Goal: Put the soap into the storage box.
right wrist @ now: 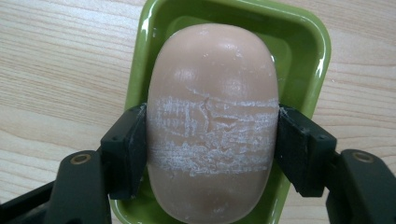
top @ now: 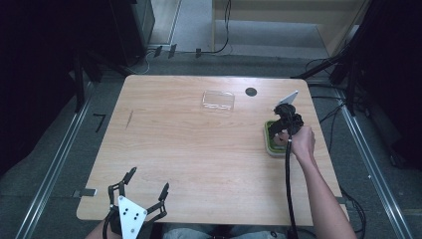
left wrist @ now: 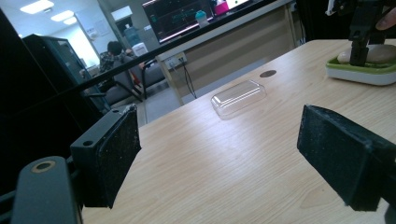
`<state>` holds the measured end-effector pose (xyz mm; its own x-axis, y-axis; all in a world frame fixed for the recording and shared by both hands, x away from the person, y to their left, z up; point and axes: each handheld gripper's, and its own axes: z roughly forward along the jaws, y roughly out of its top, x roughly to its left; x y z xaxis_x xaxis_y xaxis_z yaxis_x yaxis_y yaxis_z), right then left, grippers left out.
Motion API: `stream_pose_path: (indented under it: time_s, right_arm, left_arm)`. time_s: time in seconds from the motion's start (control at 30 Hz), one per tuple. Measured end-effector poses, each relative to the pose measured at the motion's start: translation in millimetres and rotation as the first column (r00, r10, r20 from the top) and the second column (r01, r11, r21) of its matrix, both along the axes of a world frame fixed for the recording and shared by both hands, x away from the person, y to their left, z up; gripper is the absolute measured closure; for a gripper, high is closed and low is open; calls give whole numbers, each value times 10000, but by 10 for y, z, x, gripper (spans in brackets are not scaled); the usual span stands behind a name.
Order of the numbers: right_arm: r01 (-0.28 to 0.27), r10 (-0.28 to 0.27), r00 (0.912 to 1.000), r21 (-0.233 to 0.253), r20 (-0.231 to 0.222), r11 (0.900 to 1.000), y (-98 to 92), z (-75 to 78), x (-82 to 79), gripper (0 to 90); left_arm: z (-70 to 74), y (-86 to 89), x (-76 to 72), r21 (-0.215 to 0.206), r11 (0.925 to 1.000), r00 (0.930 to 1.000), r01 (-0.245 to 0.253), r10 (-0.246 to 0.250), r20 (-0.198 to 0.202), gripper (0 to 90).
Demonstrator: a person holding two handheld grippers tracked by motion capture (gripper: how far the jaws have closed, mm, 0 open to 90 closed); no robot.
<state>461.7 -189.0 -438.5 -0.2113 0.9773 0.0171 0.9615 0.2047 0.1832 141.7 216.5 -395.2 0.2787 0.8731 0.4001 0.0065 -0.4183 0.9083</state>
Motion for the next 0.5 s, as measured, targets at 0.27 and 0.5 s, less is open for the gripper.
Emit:
stream_pose_path:
  time_s: [0.27,0.5]
  right_arm:
    - [153,-153,9999,80,28,9999,-17,-36,4,330]
    - [204,-204,9998,115,-23,9997,-17,-60,8,329]
  left_arm:
    - [0,1,-2,19,10000,10000,8,-8,14,138]
    - [0,2,-5,29,10000,10000,18,-18,22,138]
